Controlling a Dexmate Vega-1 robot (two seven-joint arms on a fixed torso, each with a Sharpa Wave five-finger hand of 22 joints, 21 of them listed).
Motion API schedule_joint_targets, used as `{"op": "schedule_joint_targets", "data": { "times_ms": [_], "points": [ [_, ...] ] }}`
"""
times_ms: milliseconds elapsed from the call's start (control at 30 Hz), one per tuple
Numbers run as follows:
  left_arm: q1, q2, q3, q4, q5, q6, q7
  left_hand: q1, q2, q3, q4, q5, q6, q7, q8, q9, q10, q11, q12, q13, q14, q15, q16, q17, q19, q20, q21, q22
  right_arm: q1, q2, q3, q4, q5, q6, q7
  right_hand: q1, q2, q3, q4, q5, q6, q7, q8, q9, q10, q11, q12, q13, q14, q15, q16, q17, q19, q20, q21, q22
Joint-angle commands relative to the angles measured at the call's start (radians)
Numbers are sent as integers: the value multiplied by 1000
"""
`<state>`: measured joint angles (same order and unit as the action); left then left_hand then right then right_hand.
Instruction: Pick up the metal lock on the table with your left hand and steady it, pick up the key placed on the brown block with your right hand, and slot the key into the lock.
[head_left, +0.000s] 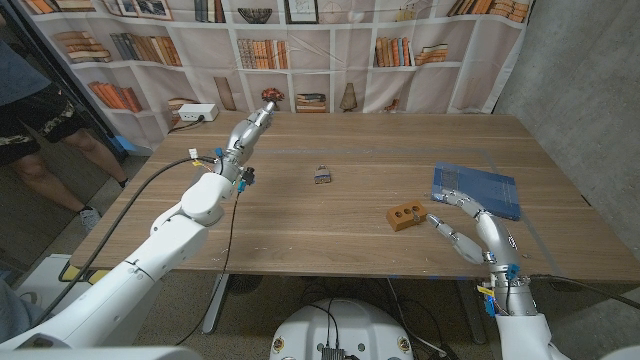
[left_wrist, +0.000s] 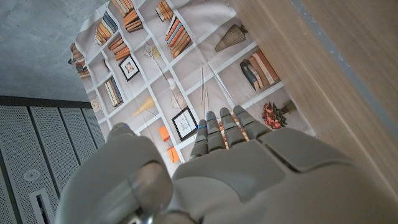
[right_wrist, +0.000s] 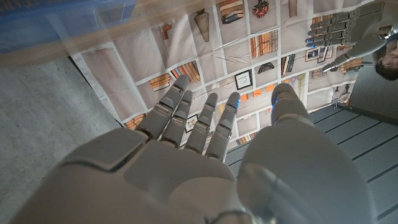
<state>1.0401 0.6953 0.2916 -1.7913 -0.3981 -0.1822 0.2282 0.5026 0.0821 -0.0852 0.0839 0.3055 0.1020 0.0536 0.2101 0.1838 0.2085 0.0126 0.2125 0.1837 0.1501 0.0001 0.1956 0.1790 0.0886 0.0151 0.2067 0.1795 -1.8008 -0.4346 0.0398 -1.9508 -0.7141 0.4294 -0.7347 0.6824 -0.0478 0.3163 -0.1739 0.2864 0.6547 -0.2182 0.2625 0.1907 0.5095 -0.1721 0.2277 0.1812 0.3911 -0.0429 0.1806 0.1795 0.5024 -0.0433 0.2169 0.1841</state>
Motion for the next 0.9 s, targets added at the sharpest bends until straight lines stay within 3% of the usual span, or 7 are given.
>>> {"op": "schedule_joint_targets", "data": {
  "times_ms": [33,167,300,900],
  "points": [
    [17,-14,-16,-5,10,-41,16,5,2,-3,-2,-6,9,3,-2,3,7,-2,-1,3,11,0,-1,2,2,6,-1,1,4,-93,-71,-1,-128,-196,-128,66,22,31,-4,17,29,-5,3,1,0,-15,-6,1,5,-96,3,2,-4,-98,-3,5],
    [16,-21,-16,-3,15,-52,15,6,3,-4,-2,-7,9,3,-2,3,9,-4,-1,3,12,1,-1,2,2,7,-1,1,12,-130,-106,1,-142,-270,-147,206,32,72,-14,27,41,-5,-9,1,-7,-34,-15,1,-3,-94,-1,0,-12,-96,-4,8],
    [17,-27,-15,-1,19,-57,18,6,3,-4,-2,-8,9,3,-3,3,9,-5,-2,3,13,0,-1,2,2,8,-1,1,19,-177,-137,3,-157,-337,-156,261,20,83,-13,30,42,-5,-15,2,-24,-39,-23,2,-27,-87,-7,0,-33,-92,-10,9],
    [17,-34,-20,13,18,-83,4,9,5,-7,-2,-12,8,3,-6,3,9,-6,-4,4,14,-1,-2,3,2,20,-2,1,44,-328,-276,-22,-214,-589,-216,279,7,77,4,33,56,-4,-14,5,-39,-40,-28,3,-37,-87,-1,4,-48,-96,-12,10]
  ]
}}
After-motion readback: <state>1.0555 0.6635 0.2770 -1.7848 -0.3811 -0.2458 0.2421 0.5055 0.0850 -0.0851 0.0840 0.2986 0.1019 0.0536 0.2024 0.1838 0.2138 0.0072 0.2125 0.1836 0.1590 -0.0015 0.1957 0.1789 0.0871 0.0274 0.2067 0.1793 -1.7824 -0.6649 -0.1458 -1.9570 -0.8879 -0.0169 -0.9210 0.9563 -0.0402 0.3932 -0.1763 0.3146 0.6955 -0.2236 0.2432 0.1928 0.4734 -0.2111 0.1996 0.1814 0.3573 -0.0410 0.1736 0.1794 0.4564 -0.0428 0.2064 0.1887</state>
